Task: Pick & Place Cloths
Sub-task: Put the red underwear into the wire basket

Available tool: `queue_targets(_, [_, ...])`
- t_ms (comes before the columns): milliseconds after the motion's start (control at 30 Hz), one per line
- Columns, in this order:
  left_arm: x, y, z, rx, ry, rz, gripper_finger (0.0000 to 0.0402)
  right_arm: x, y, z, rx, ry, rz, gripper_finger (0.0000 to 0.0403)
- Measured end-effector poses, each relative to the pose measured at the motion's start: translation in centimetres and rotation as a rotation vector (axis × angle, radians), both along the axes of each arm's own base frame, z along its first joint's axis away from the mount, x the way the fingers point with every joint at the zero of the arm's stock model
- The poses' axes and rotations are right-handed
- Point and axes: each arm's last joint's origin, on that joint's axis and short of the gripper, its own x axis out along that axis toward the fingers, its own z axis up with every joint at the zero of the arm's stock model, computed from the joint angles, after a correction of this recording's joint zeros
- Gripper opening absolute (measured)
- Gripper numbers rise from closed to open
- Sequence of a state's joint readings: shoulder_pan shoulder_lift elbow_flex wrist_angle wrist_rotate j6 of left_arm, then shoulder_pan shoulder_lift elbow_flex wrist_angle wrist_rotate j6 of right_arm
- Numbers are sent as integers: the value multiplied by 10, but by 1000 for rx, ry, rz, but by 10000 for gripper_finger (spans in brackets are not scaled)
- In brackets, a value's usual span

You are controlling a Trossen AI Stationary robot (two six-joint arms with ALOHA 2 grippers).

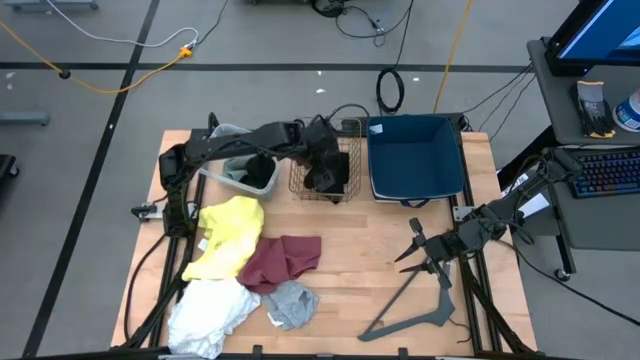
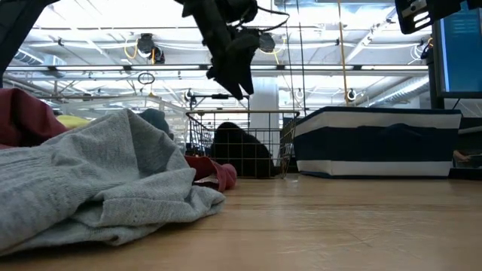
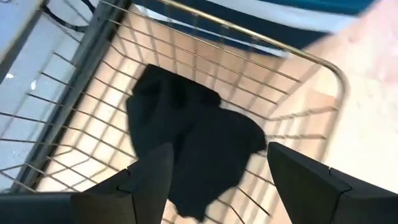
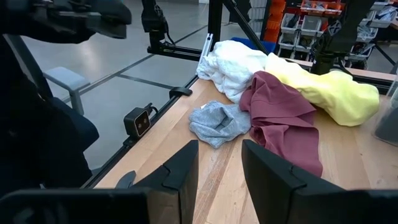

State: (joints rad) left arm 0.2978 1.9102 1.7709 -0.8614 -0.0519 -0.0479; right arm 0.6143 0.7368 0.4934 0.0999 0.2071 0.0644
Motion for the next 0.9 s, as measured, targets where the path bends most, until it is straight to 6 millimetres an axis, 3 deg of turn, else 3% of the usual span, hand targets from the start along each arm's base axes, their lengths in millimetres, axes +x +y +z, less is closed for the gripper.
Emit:
queue_targets(200, [-3,-35,-2,-34,128,-81,261,0,0,0,0,0,0,114])
queue_targets(533, [-18,-115,-10,-105,389,-172,261,0,0,0,1,0,0,114])
queue_targets(900, [-28,-196,-10,-119,413,-227,260,0,0,0,1,1,0,114])
